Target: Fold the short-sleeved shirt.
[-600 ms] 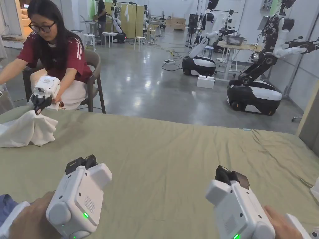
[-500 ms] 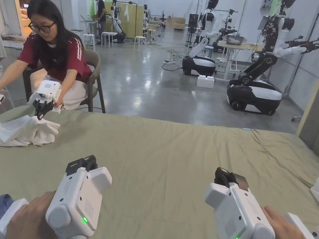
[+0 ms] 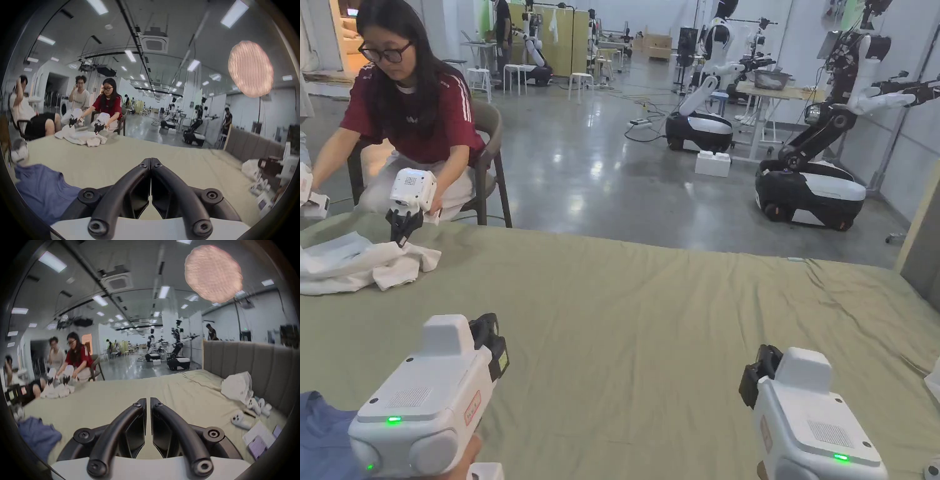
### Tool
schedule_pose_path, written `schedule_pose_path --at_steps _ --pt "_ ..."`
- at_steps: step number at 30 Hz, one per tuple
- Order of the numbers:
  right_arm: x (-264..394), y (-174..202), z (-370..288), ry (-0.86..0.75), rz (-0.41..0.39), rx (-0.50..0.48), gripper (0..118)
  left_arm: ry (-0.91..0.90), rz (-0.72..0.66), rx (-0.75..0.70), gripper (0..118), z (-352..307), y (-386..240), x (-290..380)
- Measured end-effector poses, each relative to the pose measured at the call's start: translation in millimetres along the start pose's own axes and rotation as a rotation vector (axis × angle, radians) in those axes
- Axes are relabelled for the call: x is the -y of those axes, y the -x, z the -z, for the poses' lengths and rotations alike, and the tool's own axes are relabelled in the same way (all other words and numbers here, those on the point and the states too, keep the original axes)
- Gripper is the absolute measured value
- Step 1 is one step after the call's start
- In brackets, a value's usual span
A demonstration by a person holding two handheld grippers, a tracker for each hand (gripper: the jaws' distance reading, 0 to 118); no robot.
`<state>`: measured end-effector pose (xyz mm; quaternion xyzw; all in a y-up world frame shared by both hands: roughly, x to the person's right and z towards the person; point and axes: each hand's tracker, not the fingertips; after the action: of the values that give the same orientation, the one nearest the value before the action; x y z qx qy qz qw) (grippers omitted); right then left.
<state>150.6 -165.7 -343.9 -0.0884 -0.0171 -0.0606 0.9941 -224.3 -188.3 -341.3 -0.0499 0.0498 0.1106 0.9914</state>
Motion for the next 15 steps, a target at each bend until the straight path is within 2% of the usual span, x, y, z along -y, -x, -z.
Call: schedule_pose_path --at_steps 1,5,9,15 --pt "3.6 -2.0 2.7 -0.004 0.02 0.018 4 -0.006 -0.025 0.001 0 1.2 -0.8 -0.9" --pt "5.9 -2.5 8.9 -0.011 -0.034 0.012 4 -0.018 -0.026 -0.014 0 -1.2 -6.8 -4.2" --pt "3.9 1.5 9.9 -0.024 -0.143 0.005 4 -0.013 0.079 -0.03 0 -6.2 -11.6 -8.5" --pt "7.5 4.8 8.6 -0.01 -0.167 -0.001 4 0.052 0.158 -0.055 0 -13.9 0.4 -12.9"
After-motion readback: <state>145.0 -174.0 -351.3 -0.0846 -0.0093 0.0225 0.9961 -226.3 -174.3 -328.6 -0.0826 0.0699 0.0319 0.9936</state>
